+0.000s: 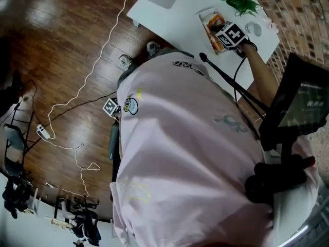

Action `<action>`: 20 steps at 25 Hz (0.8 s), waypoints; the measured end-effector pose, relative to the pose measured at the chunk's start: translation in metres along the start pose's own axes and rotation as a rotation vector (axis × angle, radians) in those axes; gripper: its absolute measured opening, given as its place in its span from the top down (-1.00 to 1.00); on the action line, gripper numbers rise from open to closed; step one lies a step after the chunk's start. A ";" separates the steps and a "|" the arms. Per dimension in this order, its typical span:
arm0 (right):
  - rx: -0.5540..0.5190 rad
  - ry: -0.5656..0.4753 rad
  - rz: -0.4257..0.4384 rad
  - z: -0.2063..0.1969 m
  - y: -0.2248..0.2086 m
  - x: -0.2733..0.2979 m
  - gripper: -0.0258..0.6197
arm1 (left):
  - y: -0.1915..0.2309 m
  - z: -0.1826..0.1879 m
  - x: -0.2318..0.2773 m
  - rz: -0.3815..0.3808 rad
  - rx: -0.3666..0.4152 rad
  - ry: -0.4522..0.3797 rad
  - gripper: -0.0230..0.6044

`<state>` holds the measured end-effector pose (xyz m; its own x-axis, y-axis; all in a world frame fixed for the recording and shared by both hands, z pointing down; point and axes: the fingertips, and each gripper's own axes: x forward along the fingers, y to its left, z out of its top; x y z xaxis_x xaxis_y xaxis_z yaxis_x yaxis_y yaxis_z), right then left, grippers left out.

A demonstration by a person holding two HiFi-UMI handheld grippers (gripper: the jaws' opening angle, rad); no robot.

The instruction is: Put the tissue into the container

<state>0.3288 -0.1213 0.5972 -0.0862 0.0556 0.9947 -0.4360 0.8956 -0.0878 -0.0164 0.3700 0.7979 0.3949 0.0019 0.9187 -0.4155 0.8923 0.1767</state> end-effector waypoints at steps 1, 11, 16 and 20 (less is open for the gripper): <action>0.014 -0.016 0.021 0.001 -0.002 -0.007 0.91 | 0.002 -0.004 0.003 -0.001 -0.023 0.011 0.91; -0.001 -0.188 -0.003 0.012 -0.005 -0.055 0.50 | 0.004 -0.006 -0.001 0.059 0.069 0.044 0.91; -0.005 -0.205 -0.038 0.008 -0.002 -0.051 0.50 | 0.002 0.007 -0.008 0.114 0.170 0.039 0.91; -0.004 -0.245 -0.048 0.011 -0.003 -0.054 0.63 | 0.000 0.004 -0.006 0.098 0.143 0.036 0.91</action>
<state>0.3252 -0.1316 0.5436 -0.2806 -0.0953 0.9551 -0.4415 0.8964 -0.0403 -0.0224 0.3684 0.7937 0.3750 0.1038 0.9212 -0.5644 0.8138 0.1381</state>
